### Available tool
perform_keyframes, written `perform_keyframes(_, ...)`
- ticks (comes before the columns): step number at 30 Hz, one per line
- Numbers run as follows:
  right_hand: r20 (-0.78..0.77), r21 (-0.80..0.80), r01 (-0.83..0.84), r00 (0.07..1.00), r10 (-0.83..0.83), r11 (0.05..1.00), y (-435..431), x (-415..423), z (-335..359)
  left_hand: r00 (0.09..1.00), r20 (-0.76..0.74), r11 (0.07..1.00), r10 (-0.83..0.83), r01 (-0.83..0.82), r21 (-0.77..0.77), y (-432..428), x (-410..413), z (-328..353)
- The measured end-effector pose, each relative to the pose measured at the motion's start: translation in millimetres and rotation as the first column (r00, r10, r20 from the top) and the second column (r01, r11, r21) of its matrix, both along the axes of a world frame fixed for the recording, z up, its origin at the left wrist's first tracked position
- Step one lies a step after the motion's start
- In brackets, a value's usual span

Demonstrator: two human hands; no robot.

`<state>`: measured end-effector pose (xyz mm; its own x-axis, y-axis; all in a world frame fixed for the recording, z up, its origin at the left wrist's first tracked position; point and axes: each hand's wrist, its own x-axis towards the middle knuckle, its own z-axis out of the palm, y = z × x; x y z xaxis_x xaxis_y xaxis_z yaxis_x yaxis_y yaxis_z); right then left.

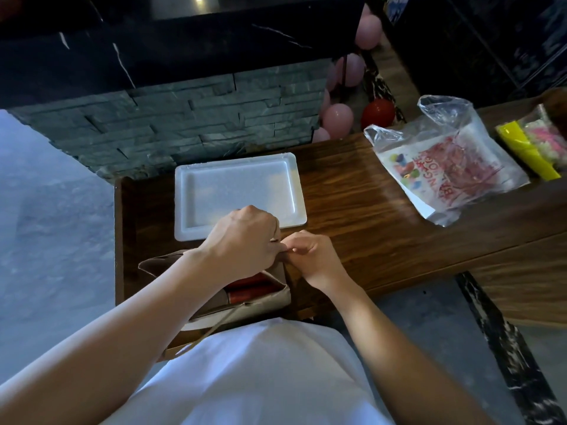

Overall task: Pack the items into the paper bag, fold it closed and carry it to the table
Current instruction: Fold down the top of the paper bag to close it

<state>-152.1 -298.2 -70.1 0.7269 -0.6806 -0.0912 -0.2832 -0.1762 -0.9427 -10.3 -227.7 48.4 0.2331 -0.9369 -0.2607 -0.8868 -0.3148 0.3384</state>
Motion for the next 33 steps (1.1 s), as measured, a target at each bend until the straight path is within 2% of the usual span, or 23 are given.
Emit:
perform_keyframes(3, -0.048, -0.129, -0.029, 0.999, 0.023, 0.991, -4, 1, -3, 0.999, 0.023, 1.000, -0.030, 0.030, -0.002, 2, 0, -1)
perform_keyframes(6, -0.091, -0.087, -0.017, 0.996, 0.010, 0.996, -9, 4, -5, 0.998, 0.046, 0.999, -0.046, 0.047, -0.012, 0, 2, 1)
perform_keyframes(11, -0.064, 0.011, -0.072, 0.995, 0.072, 0.997, -13, 3, 1, 0.998, 0.004, 0.998, -0.058, 0.058, -0.035, -2, 14, 4)
perform_keyframes(15, -0.029, 0.028, -0.026, 0.999, 0.027, 0.999, -11, 1, 7, 0.998, 0.031, 0.994, -0.061, 0.063, -0.091, -3, 11, -1)
perform_keyframes(24, -0.082, -0.138, -0.086, 0.994, 0.075, 0.987, -17, -3, 5, 0.986, 0.058, 0.981, -0.156, 0.161, -0.110, -1, -3, -5)
perform_keyframes(30, -0.156, -0.261, -0.188, 0.976, 0.151, 0.947, -18, -4, -5, 0.990, 0.045, 0.986, -0.132, 0.136, -0.094, -5, 5, -2)
perform_keyframes(33, -0.132, -0.278, -0.107, 0.989, 0.073, 0.954, -15, -5, -15, 0.988, 0.040, 0.985, -0.147, 0.150, -0.083, -4, 1, -1)
